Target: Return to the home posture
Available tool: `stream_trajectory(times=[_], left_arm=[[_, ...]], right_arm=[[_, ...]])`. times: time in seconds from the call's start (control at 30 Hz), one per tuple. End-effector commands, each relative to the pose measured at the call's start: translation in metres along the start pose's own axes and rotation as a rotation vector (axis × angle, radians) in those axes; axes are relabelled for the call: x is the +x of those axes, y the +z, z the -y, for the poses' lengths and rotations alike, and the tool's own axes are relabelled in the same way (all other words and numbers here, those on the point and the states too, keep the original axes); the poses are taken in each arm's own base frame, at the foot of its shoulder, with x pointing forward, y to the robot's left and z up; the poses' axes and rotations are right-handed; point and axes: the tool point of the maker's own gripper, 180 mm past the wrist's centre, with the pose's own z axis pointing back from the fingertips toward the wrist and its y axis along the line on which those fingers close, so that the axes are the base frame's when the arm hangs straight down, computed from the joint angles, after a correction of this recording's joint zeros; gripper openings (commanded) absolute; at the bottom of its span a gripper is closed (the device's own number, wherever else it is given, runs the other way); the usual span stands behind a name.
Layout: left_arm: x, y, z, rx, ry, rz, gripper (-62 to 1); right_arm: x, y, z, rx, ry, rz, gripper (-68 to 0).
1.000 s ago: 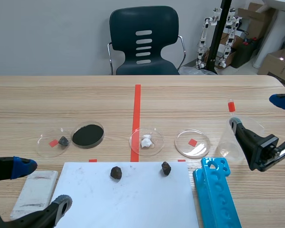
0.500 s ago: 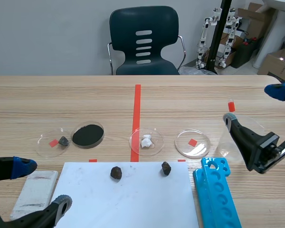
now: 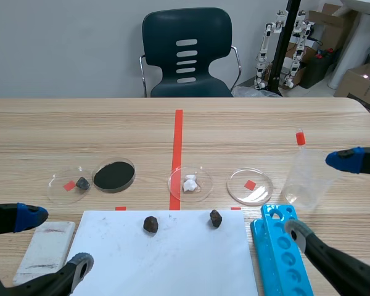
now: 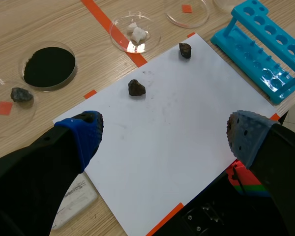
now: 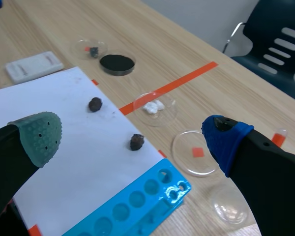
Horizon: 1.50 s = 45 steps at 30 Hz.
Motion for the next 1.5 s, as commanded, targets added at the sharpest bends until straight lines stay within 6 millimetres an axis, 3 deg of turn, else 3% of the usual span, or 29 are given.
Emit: stream_trajectory(times=[0.0, 0.17, 0.33, 1.47], left_arm=[[0.012, 0.001, 0.004, -0.007, 0.003, 0.039, -8.2], [0.012, 0.001, 0.004, -0.007, 0.003, 0.039, -8.2], [0.012, 0.001, 0.004, -0.007, 0.003, 0.039, -8.2], [0.012, 0.001, 0.004, -0.007, 0.003, 0.039, -8.2]], right_arm=[[0.008, 0.001, 0.001, 0.002, -0.006, 0.038, -8.2], [0.011, 0.015, -0.013, 0.04, -0.045, 0.057, -8.2], [0.01, 0.024, -0.014, 0.039, -0.048, 0.048, -8.2], [0.026, 0.025, -0.013, 0.036, -0.05, 0.136, -8.2]])
